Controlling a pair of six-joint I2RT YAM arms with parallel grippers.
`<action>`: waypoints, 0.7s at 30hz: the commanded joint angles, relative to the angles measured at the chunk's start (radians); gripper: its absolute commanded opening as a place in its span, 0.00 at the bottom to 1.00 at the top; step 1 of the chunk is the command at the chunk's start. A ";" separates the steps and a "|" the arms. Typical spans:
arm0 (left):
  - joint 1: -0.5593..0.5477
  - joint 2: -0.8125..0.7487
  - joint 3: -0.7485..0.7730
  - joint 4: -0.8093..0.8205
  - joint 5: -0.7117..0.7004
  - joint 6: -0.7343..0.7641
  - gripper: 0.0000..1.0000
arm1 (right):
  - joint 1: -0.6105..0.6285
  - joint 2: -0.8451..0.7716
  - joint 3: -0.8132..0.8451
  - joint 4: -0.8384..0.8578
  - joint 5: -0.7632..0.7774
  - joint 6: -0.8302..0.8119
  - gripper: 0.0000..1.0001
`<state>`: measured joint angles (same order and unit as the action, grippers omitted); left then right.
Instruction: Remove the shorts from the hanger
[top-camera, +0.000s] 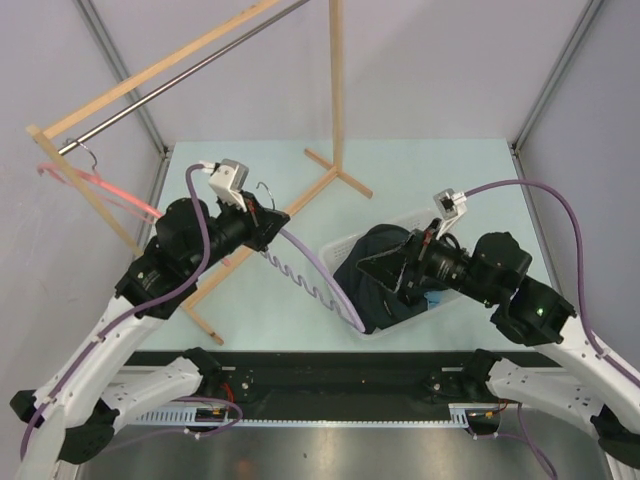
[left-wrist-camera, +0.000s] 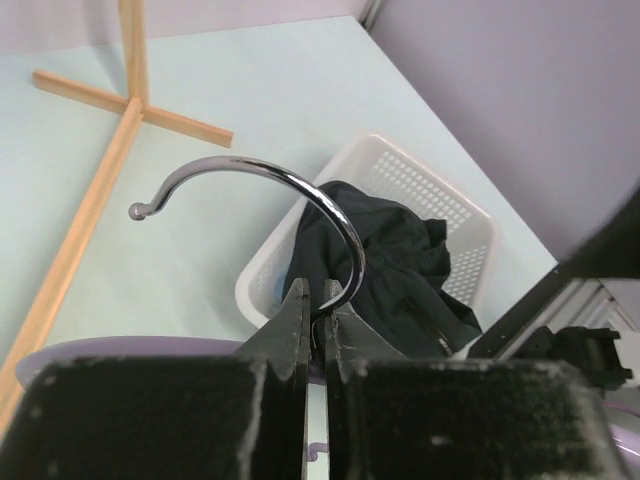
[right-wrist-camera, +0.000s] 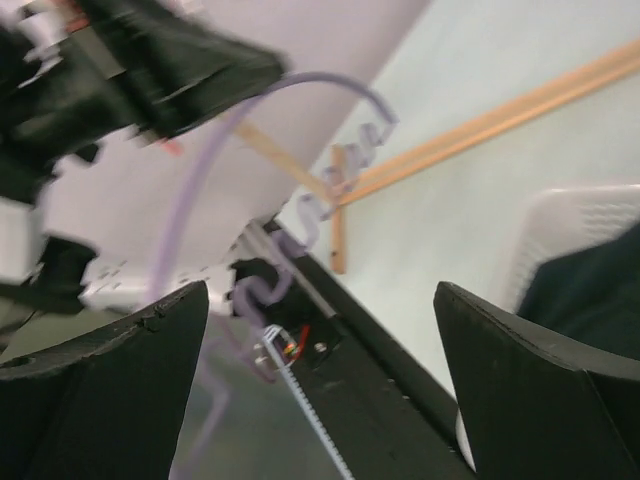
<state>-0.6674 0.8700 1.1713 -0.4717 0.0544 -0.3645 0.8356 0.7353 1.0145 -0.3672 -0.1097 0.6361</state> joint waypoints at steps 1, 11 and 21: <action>-0.004 0.033 0.065 0.059 -0.053 0.059 0.00 | 0.141 0.051 0.082 0.108 -0.013 -0.041 1.00; -0.004 0.078 0.120 0.010 -0.142 0.079 0.00 | 0.503 0.208 0.164 -0.059 0.458 -0.170 0.86; -0.004 0.060 0.140 -0.024 -0.113 0.067 0.00 | 0.671 0.257 0.194 -0.096 0.800 -0.211 0.05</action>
<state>-0.6674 0.9569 1.2598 -0.5129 -0.0750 -0.3050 1.4757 1.0199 1.1492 -0.4728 0.4938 0.4503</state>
